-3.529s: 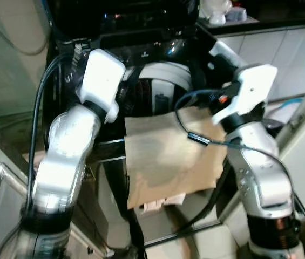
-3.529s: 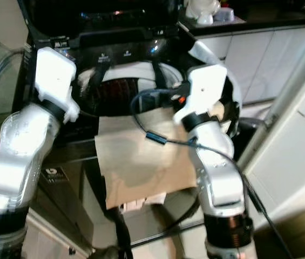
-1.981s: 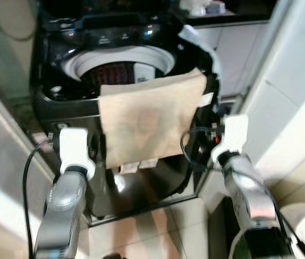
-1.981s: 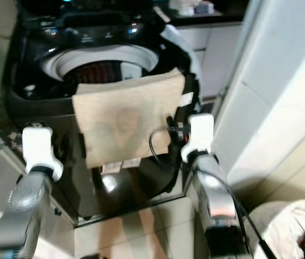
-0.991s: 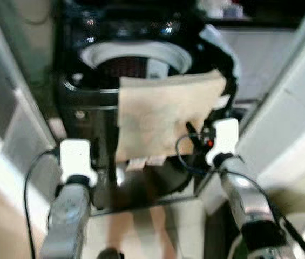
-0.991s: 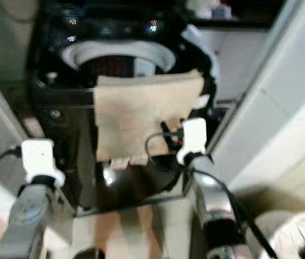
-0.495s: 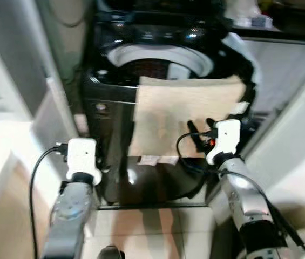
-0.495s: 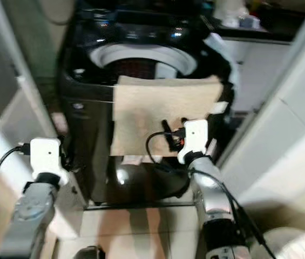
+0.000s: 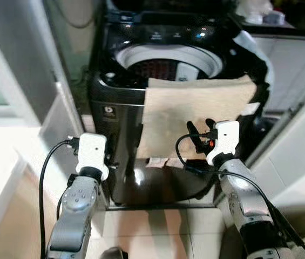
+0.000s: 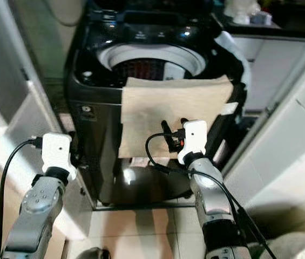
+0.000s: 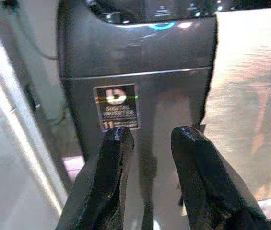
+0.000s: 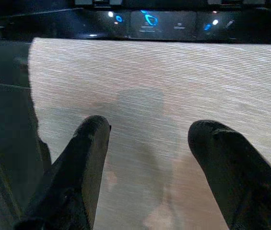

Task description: Clothes washing

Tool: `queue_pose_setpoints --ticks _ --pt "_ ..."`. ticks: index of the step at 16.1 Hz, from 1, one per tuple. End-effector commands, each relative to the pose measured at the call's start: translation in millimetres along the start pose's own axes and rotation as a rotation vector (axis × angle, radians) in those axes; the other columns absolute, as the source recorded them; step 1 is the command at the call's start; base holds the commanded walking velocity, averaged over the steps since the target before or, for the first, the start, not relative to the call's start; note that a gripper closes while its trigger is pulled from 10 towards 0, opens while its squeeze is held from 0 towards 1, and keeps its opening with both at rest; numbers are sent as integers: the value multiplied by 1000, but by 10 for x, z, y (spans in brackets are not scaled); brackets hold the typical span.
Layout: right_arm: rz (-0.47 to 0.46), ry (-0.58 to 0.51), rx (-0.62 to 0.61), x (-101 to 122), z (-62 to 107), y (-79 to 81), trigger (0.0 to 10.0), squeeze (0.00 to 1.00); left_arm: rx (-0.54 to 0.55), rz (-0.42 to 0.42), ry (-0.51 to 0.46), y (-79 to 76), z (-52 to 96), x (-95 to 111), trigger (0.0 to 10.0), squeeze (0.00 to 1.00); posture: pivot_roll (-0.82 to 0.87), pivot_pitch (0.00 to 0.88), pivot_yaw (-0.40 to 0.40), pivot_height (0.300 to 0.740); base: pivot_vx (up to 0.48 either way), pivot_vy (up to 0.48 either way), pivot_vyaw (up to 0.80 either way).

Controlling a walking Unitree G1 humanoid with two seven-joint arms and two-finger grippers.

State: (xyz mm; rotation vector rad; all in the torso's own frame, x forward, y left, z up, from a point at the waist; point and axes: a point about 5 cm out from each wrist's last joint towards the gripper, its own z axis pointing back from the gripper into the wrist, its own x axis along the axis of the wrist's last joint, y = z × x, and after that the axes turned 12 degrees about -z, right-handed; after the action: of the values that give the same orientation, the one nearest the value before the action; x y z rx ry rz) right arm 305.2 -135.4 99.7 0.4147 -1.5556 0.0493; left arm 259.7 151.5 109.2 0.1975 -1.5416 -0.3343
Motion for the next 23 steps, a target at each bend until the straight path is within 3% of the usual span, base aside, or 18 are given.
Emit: queue_pose_setpoints --ticks 1,6,7,8,18,19,20,21,23 --pt "1 -22 4 43 -34 3 10000 0 -9 -12 -1 -19 -30 2 10000 0 -60 0 -27 740 0 0 0" --pt "12 -21 3 35 -66 16 10000 0 -31 -51 -4 -6 -99 11 10000 0 -59 0 -8 740 0 0 -465" --pt "12 -23 -4 30 -69 7 10000 0 -31 -57 -4 4 -108 2 10000 580 -59 0 -8 740 0 0 -775" --pt "16 -22 -6 30 -72 4 10000 0 -24 -46 -10 19 -108 4 10000 1000 -60 0 -6 740 0 0 -763" --pt "32 -27 -95 -32 23 -71 10000 0 -101 -13 -7 -35 -42 -37 10000 1000 -66 0 15 740 0 0 -600" --pt "5 -23 -97 -49 26 -71 10000 1000 -113 -11 8 -51 -41 -54 10000 1000 -69 0 16 740 0 0 0" --pt "10 -16 -88 -57 28 -70 10000 1000 -151 22 -1 -83 -36 -48 10000 1000 -71 0 17 740 0 0 0" --pt "18 -17 -86 -52 31 -72 10000 1000 -150 22 -15 -87 -37 -30 10000 0 -79 0 18 740 0 0 0" --pt "27 -17 -105 -32 32 -107 10000 1000 -112 -11 4 -78 -88 -63 10000 0 -93 0 16 740 0 0 0"
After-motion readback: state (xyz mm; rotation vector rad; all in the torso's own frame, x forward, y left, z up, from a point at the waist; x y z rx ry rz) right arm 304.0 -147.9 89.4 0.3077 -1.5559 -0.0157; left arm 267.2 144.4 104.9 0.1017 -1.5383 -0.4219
